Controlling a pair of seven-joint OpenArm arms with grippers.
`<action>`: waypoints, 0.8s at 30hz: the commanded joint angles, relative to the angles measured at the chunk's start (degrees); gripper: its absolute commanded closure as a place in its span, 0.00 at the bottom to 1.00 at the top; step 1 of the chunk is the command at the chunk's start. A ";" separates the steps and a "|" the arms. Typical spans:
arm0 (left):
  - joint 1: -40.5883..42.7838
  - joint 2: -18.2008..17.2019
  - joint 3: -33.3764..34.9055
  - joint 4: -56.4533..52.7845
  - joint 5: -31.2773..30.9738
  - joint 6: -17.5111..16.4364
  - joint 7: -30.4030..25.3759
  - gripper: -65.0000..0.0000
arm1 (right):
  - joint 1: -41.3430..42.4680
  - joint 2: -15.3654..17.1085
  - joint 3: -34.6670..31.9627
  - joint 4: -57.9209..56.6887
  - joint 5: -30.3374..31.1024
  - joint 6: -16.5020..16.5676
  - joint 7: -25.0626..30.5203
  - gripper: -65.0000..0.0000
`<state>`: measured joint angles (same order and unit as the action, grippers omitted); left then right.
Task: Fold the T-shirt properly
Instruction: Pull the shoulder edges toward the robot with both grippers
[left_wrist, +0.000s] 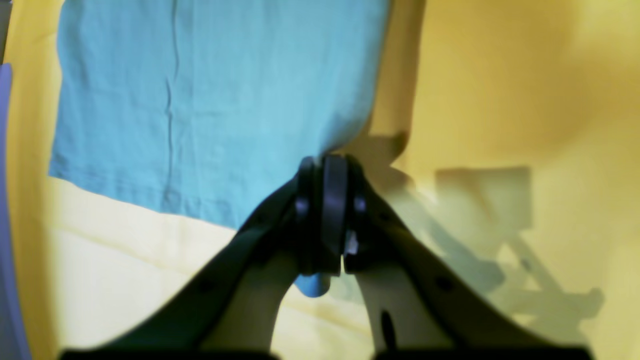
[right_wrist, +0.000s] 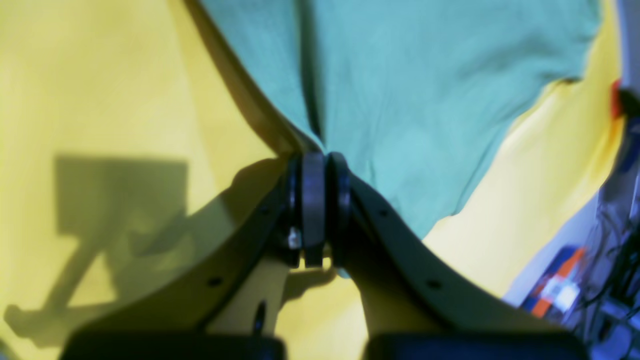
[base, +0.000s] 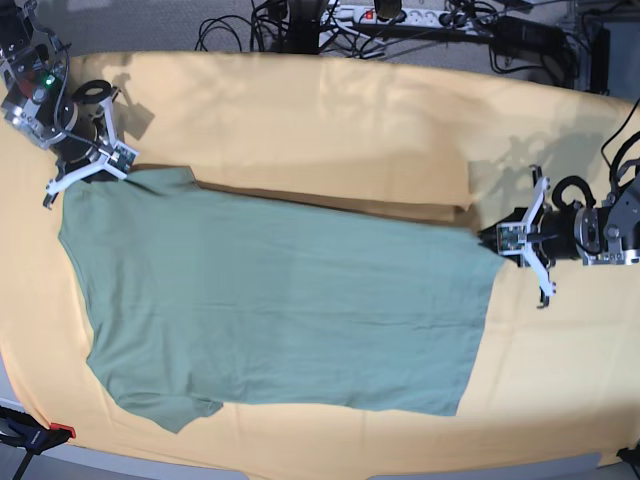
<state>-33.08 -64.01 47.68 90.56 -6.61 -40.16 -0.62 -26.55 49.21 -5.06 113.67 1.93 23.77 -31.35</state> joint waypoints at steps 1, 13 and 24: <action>-0.35 -1.81 -0.74 1.31 -0.52 0.16 -0.87 1.00 | -0.15 1.31 0.61 1.53 -0.37 -0.55 -2.16 1.00; 9.11 -11.72 -0.74 13.60 2.05 0.16 -0.46 1.00 | -12.66 1.29 0.85 11.54 -4.68 -4.87 -12.20 1.00; 17.27 -16.52 -0.74 21.20 2.08 0.16 2.89 1.00 | -23.26 1.11 1.79 17.53 -5.55 -5.16 -14.36 1.00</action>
<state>-15.22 -79.05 47.62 111.18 -4.08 -39.92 2.81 -49.54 49.52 -3.75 130.23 -3.09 19.00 -45.28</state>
